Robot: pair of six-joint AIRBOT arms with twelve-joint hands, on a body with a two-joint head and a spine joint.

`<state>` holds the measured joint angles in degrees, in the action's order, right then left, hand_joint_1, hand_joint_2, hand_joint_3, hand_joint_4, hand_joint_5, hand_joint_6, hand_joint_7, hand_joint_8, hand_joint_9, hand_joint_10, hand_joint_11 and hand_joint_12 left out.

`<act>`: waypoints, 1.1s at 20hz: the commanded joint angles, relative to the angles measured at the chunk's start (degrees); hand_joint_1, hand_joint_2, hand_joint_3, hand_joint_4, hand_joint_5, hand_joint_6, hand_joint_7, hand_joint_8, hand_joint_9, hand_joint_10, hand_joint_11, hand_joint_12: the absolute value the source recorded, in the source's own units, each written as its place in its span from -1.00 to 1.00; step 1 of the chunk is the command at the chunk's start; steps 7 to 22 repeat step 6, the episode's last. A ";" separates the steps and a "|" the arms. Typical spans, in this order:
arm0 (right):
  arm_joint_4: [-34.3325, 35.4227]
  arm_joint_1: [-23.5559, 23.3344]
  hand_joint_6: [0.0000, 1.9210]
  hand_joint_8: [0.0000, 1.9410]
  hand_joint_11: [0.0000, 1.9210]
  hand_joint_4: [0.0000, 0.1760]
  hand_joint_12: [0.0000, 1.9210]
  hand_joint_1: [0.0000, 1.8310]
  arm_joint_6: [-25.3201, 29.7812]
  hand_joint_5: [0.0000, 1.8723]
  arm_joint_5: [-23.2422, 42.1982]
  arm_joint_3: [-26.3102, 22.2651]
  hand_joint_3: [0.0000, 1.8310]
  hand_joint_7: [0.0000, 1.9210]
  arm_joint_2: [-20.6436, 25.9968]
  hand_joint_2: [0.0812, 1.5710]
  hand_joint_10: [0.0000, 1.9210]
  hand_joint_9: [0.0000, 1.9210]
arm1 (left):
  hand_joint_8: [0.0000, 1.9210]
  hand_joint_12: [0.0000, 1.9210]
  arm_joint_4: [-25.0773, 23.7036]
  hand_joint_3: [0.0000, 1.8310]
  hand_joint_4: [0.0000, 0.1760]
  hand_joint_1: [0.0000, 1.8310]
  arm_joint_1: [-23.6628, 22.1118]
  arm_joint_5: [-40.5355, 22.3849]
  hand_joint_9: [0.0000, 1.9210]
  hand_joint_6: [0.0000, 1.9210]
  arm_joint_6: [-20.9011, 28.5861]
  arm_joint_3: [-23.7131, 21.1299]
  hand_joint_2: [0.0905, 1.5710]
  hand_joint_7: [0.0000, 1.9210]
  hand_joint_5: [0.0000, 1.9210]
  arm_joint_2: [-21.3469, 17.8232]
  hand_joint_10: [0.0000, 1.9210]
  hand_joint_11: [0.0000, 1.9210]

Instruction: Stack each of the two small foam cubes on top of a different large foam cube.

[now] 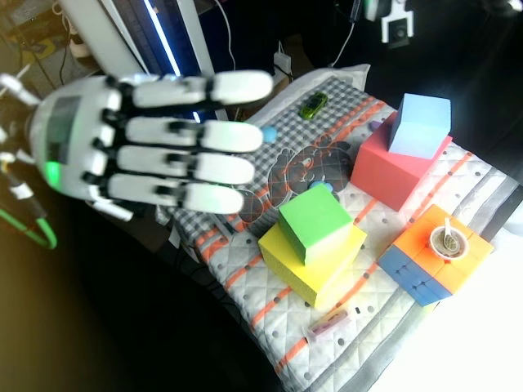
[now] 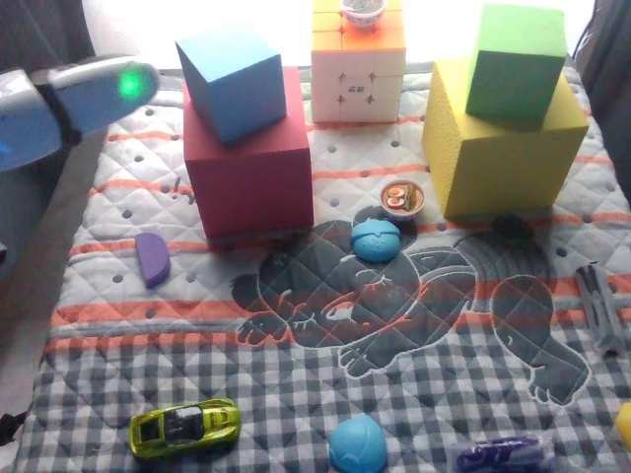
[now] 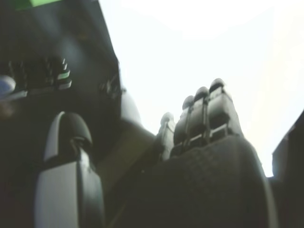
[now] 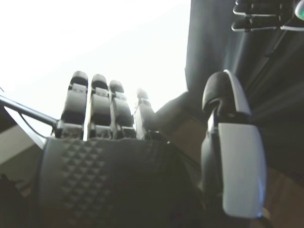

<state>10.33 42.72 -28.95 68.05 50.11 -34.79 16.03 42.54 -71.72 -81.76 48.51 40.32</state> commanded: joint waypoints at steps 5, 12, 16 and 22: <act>7.76 14.31 -1.00 -1.00 -1.00 -0.25 -1.00 -0.18 0.23 -1.00 31.24 -1.23 -1.00 -1.00 -0.51 0.40 -1.00 -1.00 | -1.00 -1.00 -0.20 -1.00 1.00 -0.09 4.90 -18.61 -1.00 -1.00 3.62 -1.05 0.18 -1.00 -1.00 -0.62 -1.00 -1.00; 9.06 16.45 -1.00 -1.00 -1.00 -0.07 -1.00 -0.17 0.23 -1.00 32.94 -2.12 -0.99 -1.00 0.01 0.43 -1.00 -1.00 | -1.00 -0.70 -0.30 -0.98 1.00 -0.05 6.12 -20.76 -1.00 -1.00 3.61 -1.56 0.20 -1.00 -1.00 -0.68 -0.82 -1.00; 9.06 16.45 -1.00 -1.00 -1.00 -0.07 -1.00 -0.17 0.23 -1.00 32.94 -2.12 -0.99 -1.00 0.01 0.43 -1.00 -1.00 | -1.00 -0.70 -0.30 -0.98 1.00 -0.05 6.12 -20.76 -1.00 -1.00 3.61 -1.56 0.20 -1.00 -1.00 -0.68 -0.82 -1.00; 9.06 16.45 -1.00 -1.00 -1.00 -0.07 -1.00 -0.17 0.23 -1.00 32.94 -2.12 -0.99 -1.00 0.01 0.43 -1.00 -1.00 | -1.00 -0.70 -0.30 -0.98 1.00 -0.05 6.12 -20.76 -1.00 -1.00 3.61 -1.56 0.20 -1.00 -1.00 -0.68 -0.82 -1.00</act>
